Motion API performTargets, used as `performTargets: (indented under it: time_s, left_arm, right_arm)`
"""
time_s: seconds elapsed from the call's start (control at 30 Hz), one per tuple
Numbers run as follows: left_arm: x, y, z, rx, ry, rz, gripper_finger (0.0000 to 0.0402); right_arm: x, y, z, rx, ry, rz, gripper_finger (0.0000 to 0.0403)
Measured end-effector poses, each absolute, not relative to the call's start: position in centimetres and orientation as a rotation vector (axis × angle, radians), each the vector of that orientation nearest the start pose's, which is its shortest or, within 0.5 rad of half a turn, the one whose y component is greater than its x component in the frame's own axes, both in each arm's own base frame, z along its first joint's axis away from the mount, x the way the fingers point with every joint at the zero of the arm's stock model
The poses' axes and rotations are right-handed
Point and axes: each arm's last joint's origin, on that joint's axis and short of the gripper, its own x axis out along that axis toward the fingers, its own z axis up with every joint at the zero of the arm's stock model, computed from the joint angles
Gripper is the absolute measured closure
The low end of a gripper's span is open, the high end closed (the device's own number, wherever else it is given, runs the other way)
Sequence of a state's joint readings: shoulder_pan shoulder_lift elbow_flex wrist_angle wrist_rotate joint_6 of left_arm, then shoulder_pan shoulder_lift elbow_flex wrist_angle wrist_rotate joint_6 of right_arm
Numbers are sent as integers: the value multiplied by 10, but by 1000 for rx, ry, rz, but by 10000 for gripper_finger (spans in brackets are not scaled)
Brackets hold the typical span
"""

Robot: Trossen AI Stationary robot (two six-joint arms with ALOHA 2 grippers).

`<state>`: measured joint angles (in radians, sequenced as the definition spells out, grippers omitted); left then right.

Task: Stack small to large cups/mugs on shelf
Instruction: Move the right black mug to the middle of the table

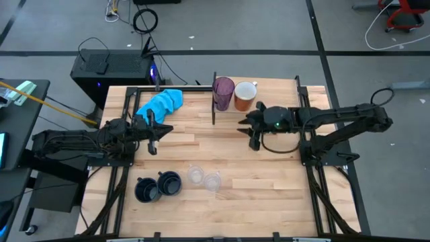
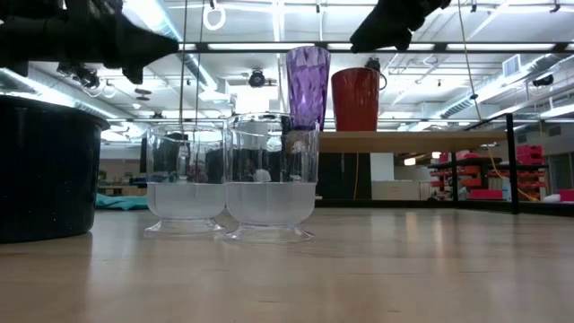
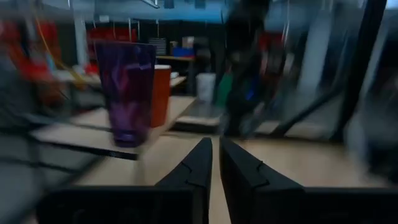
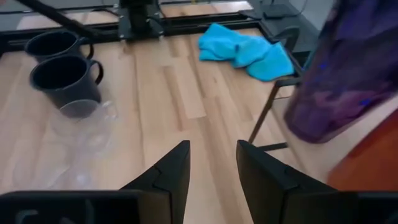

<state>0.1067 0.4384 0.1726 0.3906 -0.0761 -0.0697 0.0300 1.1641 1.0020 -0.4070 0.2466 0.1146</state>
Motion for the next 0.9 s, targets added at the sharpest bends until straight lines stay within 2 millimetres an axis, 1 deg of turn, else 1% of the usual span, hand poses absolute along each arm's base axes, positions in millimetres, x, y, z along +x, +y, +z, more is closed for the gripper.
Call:
performTargets:
  time_s: [0.1,0.2,0.33,0.4,0.43,0.5,0.57,0.63,0.73,0.77,0.83,0.9]
  left_arm:
    - [128,16,222,-373,-166,145,362]
    - [128,16,222,-584,-178,129,367]
    - [128,16,220,-653,-171,138,375]
    - [129,13,219,-758,-138,67,379]
    - [130,12,221,-786,-90,35,382]
    - [132,10,233,-801,39,-12,389]
    - [134,7,243,-792,211,3,394]
    - [136,4,253,-746,357,32,396]
    - [140,-1,266,-697,556,49,392]
    - [141,-4,268,-678,630,42,390]
    - [144,-11,266,-637,792,30,388]
    - [148,-19,263,-599,894,11,388]
  right_arm:
    - [247,8,309,41,569,-220,266]
    - [246,17,306,31,576,-189,266]
    - [245,25,303,23,580,-200,266]
    - [244,29,298,12,585,-202,266]
    - [243,32,295,6,590,-202,266]
    - [242,35,287,7,593,-208,266]
    - [241,37,281,7,594,-206,266]
    - [241,39,276,5,592,-199,266]
    - [241,41,275,18,580,-192,266]
    - [241,42,275,22,579,-191,266]
    - [241,44,275,21,580,-188,266]
    - [241,44,275,17,580,-185,266]
